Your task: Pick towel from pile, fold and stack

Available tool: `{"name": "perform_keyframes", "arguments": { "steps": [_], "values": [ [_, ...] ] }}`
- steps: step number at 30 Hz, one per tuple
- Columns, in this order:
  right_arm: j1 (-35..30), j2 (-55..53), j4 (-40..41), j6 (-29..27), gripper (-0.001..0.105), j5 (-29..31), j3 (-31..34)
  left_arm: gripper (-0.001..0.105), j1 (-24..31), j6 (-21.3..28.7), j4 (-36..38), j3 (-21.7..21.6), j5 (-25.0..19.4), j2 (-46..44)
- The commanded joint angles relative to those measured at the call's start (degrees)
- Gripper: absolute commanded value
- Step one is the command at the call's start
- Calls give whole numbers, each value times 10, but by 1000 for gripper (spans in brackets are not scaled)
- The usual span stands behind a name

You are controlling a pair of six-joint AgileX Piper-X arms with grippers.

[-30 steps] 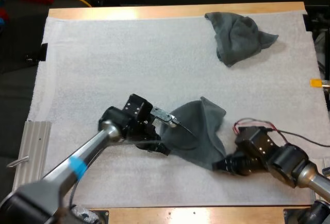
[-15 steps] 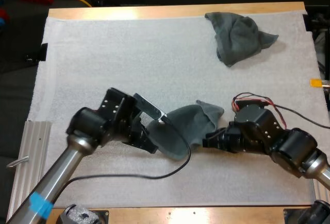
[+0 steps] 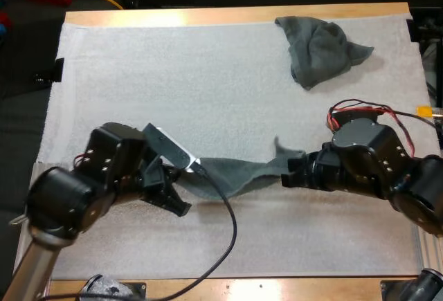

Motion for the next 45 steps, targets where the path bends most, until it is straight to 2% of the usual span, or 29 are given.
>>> {"name": "perform_keyframes", "arguments": {
  "steps": [1, 5, 10, 15, 22, 29, 34, 39, 45],
  "values": [
    [18, -4, 18, -7, 1, 1, -15, 0, -4, -6, 19, -15, -7, -5],
    [73, -4, 57, 14, 1, 49, -42, 0, -4, -9, 62, -39, -7, -5],
    [143, -5, 112, 72, 1, 130, -67, 0, -4, -13, 101, -41, -6, -21],
    [202, -5, 148, 122, 1, 153, -72, 0, -4, -27, 103, -41, 39, -55],
    [265, -5, 177, 176, 1, 179, -72, 0, -4, -42, 103, -41, 61, -79],
    [271, -5, 177, 187, 1, 191, -72, 0, -4, -44, 103, -39, 61, -77],
    [271, 0, 177, 187, 1, 193, -69, 0, -4, -44, 103, -3, 59, -70],
    [262, 11, 171, 187, 1, 193, -41, 0, -4, -44, 101, 24, 25, -54],
    [202, 26, 110, 162, 1, 191, 1, 0, -4, -34, 83, 45, -4, -10]
  ]
}}
